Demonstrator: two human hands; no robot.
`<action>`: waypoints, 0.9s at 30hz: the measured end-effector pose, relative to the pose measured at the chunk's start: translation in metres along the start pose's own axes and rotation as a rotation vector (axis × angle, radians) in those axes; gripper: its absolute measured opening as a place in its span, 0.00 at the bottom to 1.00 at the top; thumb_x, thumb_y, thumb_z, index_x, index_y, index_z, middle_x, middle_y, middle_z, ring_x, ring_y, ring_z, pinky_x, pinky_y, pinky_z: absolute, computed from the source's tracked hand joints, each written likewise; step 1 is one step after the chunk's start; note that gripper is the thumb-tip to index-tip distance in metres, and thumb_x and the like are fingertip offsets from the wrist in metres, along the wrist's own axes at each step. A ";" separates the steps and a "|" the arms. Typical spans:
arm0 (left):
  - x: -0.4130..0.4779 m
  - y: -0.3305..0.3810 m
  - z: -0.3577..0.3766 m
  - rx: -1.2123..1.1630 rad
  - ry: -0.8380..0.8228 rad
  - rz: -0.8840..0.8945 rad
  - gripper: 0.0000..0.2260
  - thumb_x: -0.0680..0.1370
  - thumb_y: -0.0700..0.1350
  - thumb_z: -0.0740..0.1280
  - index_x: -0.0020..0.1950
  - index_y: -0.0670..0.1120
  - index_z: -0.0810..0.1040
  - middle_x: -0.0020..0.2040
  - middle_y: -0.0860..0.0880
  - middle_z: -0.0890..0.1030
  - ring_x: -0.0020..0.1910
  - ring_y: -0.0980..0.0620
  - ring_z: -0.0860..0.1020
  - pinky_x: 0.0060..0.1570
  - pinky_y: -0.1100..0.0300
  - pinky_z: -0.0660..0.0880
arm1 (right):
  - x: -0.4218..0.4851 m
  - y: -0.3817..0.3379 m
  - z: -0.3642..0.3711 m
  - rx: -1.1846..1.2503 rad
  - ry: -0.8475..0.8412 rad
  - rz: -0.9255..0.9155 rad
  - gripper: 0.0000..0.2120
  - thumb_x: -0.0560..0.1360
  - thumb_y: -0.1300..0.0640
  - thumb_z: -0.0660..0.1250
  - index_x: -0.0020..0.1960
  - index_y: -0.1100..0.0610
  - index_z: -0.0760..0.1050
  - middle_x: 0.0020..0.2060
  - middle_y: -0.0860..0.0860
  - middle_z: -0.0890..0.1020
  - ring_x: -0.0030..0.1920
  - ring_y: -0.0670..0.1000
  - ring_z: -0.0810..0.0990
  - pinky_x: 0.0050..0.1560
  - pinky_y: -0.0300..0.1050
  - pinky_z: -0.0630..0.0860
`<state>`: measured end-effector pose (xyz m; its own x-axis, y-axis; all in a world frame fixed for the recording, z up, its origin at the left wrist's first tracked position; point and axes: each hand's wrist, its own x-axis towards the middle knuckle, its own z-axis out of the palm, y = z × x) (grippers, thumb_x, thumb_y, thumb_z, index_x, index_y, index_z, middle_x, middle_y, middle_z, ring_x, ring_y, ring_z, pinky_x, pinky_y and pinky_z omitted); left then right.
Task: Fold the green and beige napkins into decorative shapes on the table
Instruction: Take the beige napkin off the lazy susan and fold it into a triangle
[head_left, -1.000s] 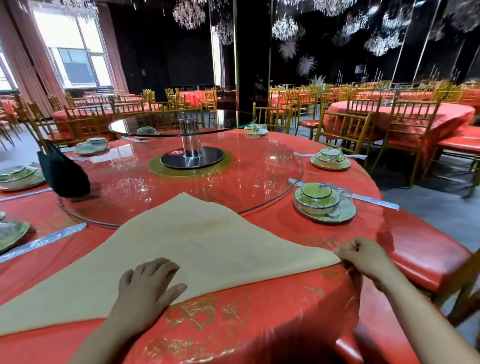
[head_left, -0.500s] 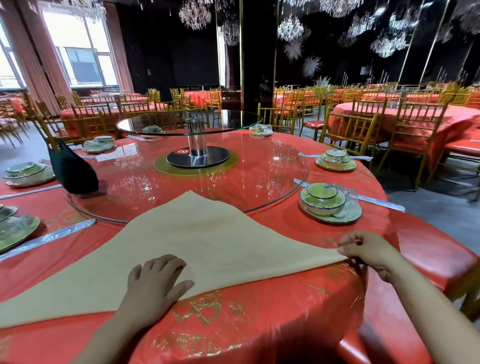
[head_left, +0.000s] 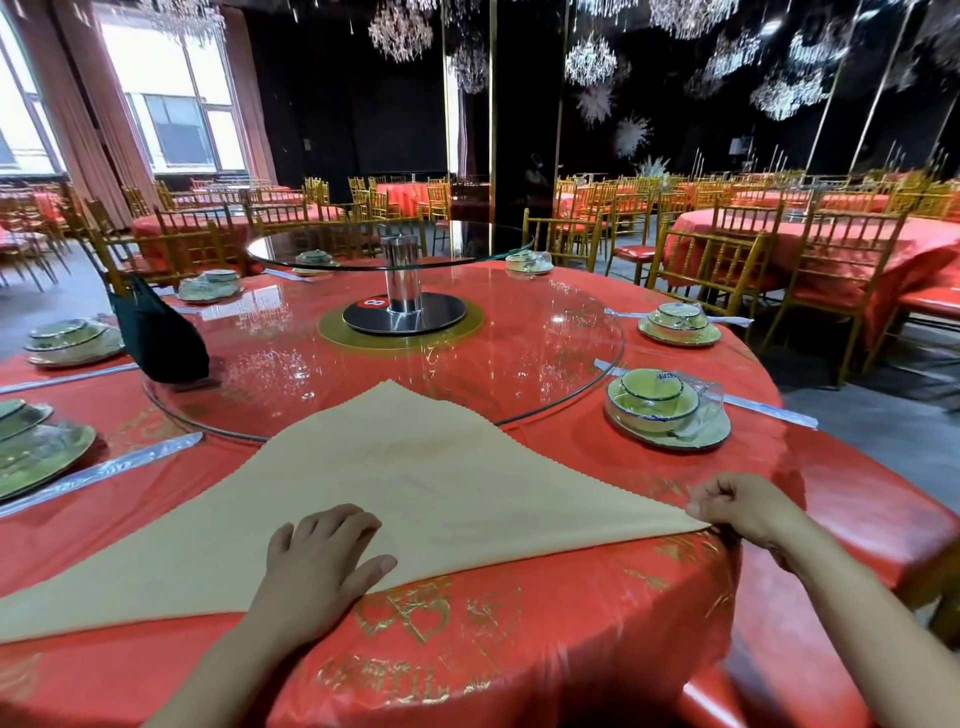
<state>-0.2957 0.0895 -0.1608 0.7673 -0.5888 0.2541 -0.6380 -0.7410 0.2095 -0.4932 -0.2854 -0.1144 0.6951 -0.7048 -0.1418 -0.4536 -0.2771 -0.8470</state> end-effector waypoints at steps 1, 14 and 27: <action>0.000 0.000 0.000 -0.008 -0.001 -0.001 0.47 0.59 0.79 0.30 0.63 0.59 0.70 0.65 0.61 0.69 0.66 0.55 0.66 0.63 0.53 0.56 | 0.002 0.003 0.001 -0.008 0.008 -0.005 0.06 0.69 0.70 0.71 0.37 0.63 0.76 0.28 0.53 0.72 0.30 0.49 0.67 0.32 0.41 0.61; -0.002 0.008 0.000 0.076 -0.045 0.048 0.46 0.62 0.77 0.29 0.64 0.55 0.68 0.67 0.54 0.68 0.67 0.49 0.65 0.63 0.44 0.56 | -0.037 -0.055 0.142 -0.616 0.333 -0.855 0.04 0.65 0.58 0.68 0.34 0.56 0.73 0.33 0.54 0.74 0.35 0.60 0.77 0.31 0.47 0.73; -0.001 0.010 0.003 0.098 -0.110 0.013 0.48 0.60 0.77 0.28 0.68 0.56 0.62 0.69 0.56 0.63 0.70 0.49 0.60 0.65 0.37 0.54 | -0.056 -0.091 0.236 -0.729 -0.270 -0.655 0.56 0.54 0.31 0.20 0.76 0.54 0.44 0.76 0.52 0.41 0.75 0.49 0.37 0.72 0.46 0.35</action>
<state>-0.3031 0.0817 -0.1620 0.7652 -0.6261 0.1498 -0.6423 -0.7582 0.1122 -0.3586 -0.0666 -0.1501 0.9908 -0.1256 0.0503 -0.1056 -0.9500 -0.2938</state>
